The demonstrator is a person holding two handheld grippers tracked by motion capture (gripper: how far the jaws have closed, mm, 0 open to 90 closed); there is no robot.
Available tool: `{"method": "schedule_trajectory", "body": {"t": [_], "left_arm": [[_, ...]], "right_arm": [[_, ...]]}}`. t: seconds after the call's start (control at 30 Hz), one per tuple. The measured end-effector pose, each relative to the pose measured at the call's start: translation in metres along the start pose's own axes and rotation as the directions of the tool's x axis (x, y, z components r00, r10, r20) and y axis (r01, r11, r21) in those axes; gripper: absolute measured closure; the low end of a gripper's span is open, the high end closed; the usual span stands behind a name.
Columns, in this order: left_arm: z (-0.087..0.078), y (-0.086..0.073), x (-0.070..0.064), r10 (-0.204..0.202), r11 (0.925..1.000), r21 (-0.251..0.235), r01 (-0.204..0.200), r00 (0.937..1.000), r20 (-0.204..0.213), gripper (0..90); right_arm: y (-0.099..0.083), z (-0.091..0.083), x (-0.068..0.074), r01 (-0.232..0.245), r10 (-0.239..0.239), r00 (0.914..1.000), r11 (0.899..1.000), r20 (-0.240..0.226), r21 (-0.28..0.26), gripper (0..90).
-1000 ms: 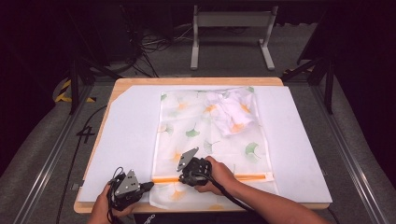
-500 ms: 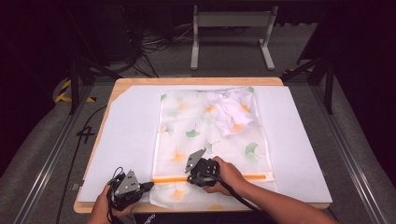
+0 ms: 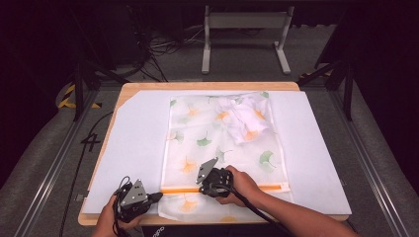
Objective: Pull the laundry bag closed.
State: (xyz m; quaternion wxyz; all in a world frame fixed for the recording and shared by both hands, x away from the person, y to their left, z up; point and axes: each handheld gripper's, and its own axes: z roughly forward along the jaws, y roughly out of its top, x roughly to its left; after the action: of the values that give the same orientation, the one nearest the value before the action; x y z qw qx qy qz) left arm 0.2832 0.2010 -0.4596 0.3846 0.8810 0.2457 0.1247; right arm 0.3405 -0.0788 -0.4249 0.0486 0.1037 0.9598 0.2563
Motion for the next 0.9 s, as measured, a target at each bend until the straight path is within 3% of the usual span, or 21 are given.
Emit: {"method": "schedule_trajectory", "body": {"t": [0.6, 0.9], "left_arm": [[0.0, 0.0, 0.001, 0.002, 1.0, -0.003, -0.002, 1.0, 0.003, 90.0], [0.0, -0.001, 0.0, -0.005, 1.0, -0.004, 0.005, 1.0, 0.002, 90.0]], "right_arm": [[-0.008, -0.007, 0.0, 0.001, -0.001, 1.0, 1.0, 0.01, -0.002, 90.0], [-0.03, -0.023, -0.008, -0.022, 0.021, 0.9992, 1.0, 0.033, 0.012, 90.0]]}}
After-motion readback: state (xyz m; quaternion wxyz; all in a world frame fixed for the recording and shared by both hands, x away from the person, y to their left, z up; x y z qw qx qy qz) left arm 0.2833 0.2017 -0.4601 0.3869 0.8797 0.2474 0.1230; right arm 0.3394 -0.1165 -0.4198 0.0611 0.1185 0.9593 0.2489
